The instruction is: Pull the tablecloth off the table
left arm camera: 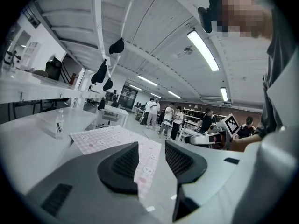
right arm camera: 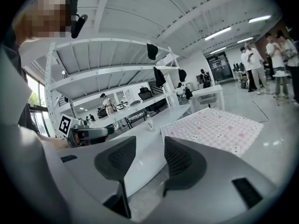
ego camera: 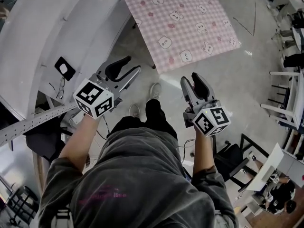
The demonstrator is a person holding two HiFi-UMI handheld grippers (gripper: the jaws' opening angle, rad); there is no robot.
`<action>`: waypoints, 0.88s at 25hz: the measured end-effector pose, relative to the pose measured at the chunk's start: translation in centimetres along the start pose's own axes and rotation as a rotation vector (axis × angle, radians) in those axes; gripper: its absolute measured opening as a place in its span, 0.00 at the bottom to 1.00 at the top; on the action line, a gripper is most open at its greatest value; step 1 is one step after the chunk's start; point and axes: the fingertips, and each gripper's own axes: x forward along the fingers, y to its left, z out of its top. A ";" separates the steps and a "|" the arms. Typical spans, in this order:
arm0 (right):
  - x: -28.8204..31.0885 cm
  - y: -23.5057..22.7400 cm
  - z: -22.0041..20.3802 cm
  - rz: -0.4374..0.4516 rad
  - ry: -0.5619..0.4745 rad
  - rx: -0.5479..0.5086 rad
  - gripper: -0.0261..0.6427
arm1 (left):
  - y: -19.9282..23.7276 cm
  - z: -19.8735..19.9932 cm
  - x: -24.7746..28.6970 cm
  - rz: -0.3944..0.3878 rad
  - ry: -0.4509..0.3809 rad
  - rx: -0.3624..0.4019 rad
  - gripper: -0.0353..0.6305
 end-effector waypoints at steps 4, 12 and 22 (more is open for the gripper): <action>1.9 -3.2 -0.9 0.001 0.025 0.019 0.30 | 1.5 -1.5 2.8 0.009 0.032 -0.013 0.32; 5.2 -9.6 -3.2 -0.007 0.069 0.060 0.30 | 4.0 -4.8 8.4 0.022 0.088 -0.042 0.32; 8.0 -17.1 -10.1 -0.066 0.172 0.154 0.30 | 8.5 -12.6 12.9 0.052 0.237 -0.096 0.32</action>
